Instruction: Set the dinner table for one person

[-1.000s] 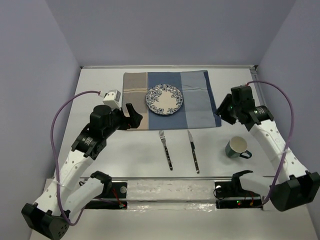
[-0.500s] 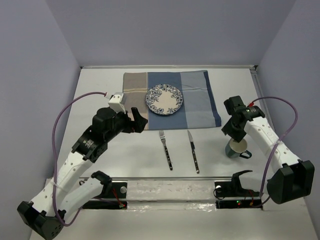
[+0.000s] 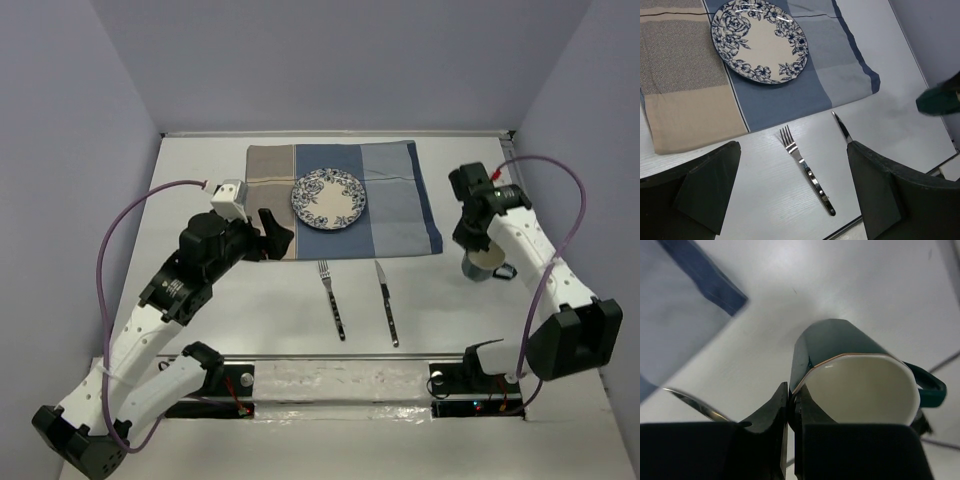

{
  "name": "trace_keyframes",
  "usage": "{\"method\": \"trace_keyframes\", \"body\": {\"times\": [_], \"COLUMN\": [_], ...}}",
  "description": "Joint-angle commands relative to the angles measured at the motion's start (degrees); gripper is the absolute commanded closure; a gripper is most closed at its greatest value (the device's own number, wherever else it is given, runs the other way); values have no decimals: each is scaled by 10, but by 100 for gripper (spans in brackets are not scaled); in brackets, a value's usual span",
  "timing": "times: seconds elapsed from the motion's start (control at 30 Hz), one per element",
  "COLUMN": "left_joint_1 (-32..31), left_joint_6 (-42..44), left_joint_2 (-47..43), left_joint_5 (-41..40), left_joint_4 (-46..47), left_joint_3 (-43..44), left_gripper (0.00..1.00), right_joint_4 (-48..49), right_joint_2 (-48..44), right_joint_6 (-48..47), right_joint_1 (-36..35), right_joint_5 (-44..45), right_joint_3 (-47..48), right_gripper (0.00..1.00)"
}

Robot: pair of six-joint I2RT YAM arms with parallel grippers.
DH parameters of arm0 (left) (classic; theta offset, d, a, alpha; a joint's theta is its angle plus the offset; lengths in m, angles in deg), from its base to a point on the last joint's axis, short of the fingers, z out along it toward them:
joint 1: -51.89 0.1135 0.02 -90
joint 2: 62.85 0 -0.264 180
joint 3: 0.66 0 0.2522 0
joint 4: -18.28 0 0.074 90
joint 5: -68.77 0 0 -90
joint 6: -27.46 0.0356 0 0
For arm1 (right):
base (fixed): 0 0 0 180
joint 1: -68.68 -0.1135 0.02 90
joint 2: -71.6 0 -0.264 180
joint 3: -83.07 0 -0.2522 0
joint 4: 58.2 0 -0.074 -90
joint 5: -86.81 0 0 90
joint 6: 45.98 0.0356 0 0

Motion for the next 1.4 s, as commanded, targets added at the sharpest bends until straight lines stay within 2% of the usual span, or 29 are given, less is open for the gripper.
{"method": "trace_keyframes", "body": {"times": [0.0,0.03,0.07,0.1,0.2,0.23,0.27,0.37,0.43,0.57,0.8,1.03,1.37], "left_joint_1": [-1,-1,-1,-1,-1,-2,-1,-1,-1,-1,-1,-2,-2], "left_joint_6": [-6,-6,2,3,-2,-5,-15,-32,-40,-46,-46,-39,-37], "left_joint_2": [9,9,18,20,21,20,19,22,24,26,48,65,80], "left_joint_5": [-5,-7,-13,-33,-67,-68,-65,-63,-63,-78,-76,-69,-61], "left_joint_4": [37,37,34,32,35,40,44,46,43,24,21,31,39], "left_joint_3": [23,26,36,39,45,40,36,28,30,31,33,35,28], "left_gripper": [1,1,1,1,1,1,1,1,1,1,1,1,1], "right_joint_4": [82,88,92,90,103,107,113,130,157,207,220,254,263], "right_joint_2": [132,172,248,286,408,436,485,544,574,597,646,687,697], "right_joint_6": [-225,-226,-281,-304,-387,-418,-430,-447,-471,-494,-502,-503,-512], "right_joint_1": [-2,-2,-2,-2,-2,-2,-2,-2,-2,-8,-13,-19,-19], "right_joint_5": [38,23,1,-17,-86,-118,-137,-188,-230,-255,-298,-274,-209], "right_joint_3": [303,355,406,511,638,708,740,829,842,834,833,834,826], "right_gripper": [100,100,100,100,100,100,100,100,100,100,100,100,100]}}
